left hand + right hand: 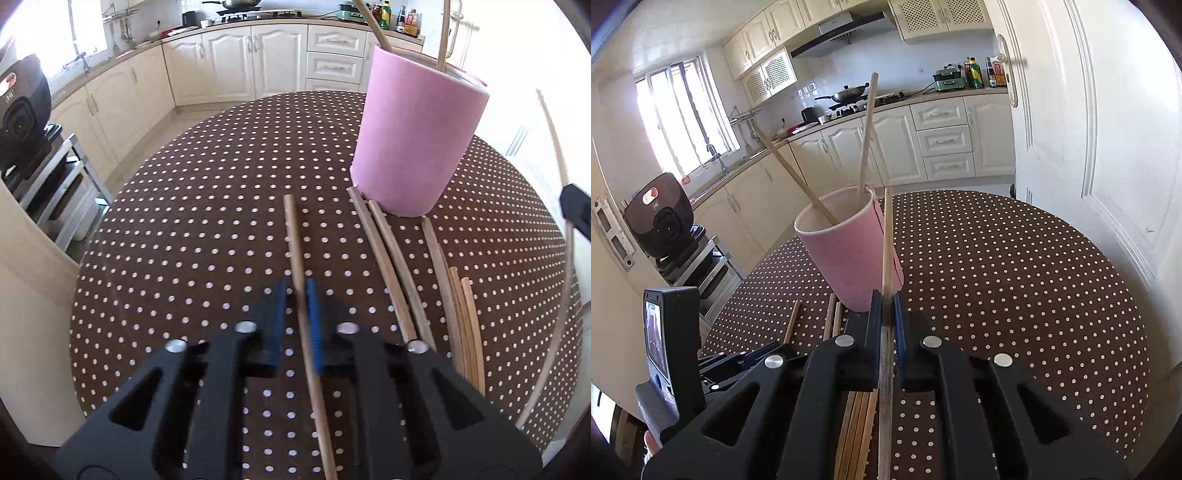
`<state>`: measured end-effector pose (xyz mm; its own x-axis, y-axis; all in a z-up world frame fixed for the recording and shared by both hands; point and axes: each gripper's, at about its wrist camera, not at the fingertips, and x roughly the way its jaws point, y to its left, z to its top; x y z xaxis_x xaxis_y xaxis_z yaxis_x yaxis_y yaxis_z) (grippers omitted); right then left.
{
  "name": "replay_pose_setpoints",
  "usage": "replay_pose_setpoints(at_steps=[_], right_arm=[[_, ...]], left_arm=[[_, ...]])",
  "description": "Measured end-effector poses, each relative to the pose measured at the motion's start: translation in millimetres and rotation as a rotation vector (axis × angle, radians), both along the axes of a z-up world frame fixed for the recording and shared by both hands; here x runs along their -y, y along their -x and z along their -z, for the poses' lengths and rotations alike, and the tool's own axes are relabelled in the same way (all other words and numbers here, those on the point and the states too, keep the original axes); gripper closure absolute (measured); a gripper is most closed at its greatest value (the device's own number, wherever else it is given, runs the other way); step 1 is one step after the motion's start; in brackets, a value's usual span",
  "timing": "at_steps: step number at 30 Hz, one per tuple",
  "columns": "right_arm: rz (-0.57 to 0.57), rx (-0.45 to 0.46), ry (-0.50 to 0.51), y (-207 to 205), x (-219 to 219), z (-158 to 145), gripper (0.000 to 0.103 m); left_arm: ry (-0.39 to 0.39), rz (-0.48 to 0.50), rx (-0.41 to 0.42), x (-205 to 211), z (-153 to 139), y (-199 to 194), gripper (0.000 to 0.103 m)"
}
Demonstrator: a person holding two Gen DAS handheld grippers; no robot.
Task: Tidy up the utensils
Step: 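Lift both chopsticks upright and bring them over the pink cup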
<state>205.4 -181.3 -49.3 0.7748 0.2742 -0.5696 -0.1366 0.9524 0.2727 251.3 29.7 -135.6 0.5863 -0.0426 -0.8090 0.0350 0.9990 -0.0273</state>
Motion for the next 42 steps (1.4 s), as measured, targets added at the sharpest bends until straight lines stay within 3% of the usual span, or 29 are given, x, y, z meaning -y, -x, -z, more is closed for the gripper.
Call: replay_pose_setpoints(at_steps=[6,9,13,28,42], right_arm=[[0.006,-0.008,-0.006,3.5,0.9,1.7,0.097],[0.007,-0.001,-0.007,5.2,1.8,-0.9,0.098],[0.009,0.012,-0.009,7.7,3.9,-4.3,0.097],[0.029,0.102,-0.009,27.7,11.4,-29.0,0.098],[0.033,0.203,0.005,40.1,9.7,-56.1,0.098]], left_arm=[[0.119,-0.016,-0.012,-25.0,-0.8,-9.1,0.097],[0.074,-0.026,-0.005,-29.4,-0.1,-7.5,0.097],[0.075,-0.02,0.012,-29.9,-5.5,-3.2,0.097],[0.04,0.021,0.242,-9.4,-64.5,41.7,0.097],[0.042,0.045,0.37,5.6,-105.1,51.1,0.097]])
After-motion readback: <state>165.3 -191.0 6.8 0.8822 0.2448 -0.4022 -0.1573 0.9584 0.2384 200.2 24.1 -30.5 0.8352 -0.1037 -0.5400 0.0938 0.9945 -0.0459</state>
